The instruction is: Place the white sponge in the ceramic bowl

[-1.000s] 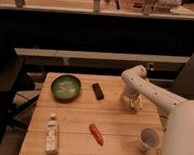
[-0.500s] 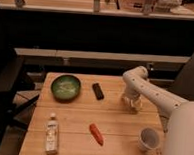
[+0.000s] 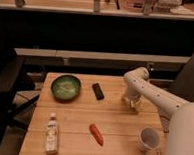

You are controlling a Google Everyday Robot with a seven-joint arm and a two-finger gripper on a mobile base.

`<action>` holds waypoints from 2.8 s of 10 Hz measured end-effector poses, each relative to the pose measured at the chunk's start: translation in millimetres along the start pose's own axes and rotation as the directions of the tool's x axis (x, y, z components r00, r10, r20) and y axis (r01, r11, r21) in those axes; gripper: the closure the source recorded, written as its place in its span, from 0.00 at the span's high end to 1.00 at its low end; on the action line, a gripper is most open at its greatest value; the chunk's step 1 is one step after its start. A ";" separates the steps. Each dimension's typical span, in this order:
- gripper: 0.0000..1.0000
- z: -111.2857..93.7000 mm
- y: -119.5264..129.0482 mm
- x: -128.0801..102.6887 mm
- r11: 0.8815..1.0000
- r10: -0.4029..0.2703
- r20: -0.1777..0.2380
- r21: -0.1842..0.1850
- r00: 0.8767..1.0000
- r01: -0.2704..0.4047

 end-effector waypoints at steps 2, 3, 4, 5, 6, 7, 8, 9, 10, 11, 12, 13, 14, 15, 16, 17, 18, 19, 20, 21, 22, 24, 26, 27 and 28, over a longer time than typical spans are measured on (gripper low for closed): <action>0.62 -0.4 1.7 0.3 1.000 0.004 0.001 0.003 1.000 -0.004; 0.53 -1.5 2.3 0.8 1.000 0.005 0.000 0.004 1.000 -0.005; 0.39 -3.0 2.5 0.8 1.000 0.006 0.000 0.006 1.000 -0.006; 0.31 -3.0 3.5 0.5 1.000 0.008 0.001 0.006 1.000 -0.008; 0.21 -4.0 4.8 -0.3 1.000 0.011 -0.003 0.003 1.000 -0.011; 0.10 -9.5 2.7 -0.7 1.000 0.009 -0.014 0.005 1.000 -0.009; 0.03 -14.3 -4.1 -5.6 1.000 0.004 -0.021 0.005 1.000 -0.004; 0.00 -19.6 -11.3 -10.9 1.000 -0.002 -0.028 0.003 1.000 0.002; 0.00 -27.5 -27.6 -18.7 1.000 -0.011 -0.039 0.002 0.999 0.011; 0.00 -31.5 -36.7 -23.6 1.000 -0.021 -0.047 0.001 0.999 0.021; 0.00 -36.7 -42.3 -26.6 1.000 -0.031 -0.056 0.001 0.998 0.031; 0.00 -40.9 -43.7 -25.6 0.999 -0.037 -0.066 -0.002 0.997 0.037; 0.00 -43.5 -44.0 -24.5 0.999 -0.046 -0.078 -0.009 0.996 0.046; 0.00 -47.6 -49.7 -27.9 0.998 -0.060 -0.087 -0.010 0.994 0.059; 0.00 -54.5 -61.5 -35.9 0.998 -0.068 -0.100 -0.013 0.993 0.067; 0.00 -62.6 -74.8 -45.6 0.996 -0.086 -0.116 -0.015 0.989 0.085; 0.00 -73.8 -85.5 -52.4 0.995 -0.102 -0.131 -0.016 0.986 0.101; 0.00 -83.1 -92.7 -56.4 0.994 -0.114 -0.144 -0.018 0.983 0.112; 0.00 -88.0 -97.3 -57.3 0.992 -0.123 -0.157 -0.021 0.980 0.122; 0.00 -93.0 -101.6 -56.8 0.991 -0.131 -0.170 -0.026 0.977 0.128; 0.00 -97.5 -108.4 -60.2 0.990 -0.142 -0.177 -0.026 0.974 0.139; 0.00 -110.9 -132.1 -79.9 0.982 -0.187 -0.195 -0.027 0.963 0.186; 0.00 -119.1 -144.3 -90.7 0.976 -0.216 -0.206 -0.026 0.954 0.215; 0.00 -120.3 -145.0 -91.5 0.973 -0.230 -0.213 -0.029 0.950 0.229; 0.00 -122.5 -144.8 -93.2 0.970 -0.242 -0.218 -0.028 0.946 0.241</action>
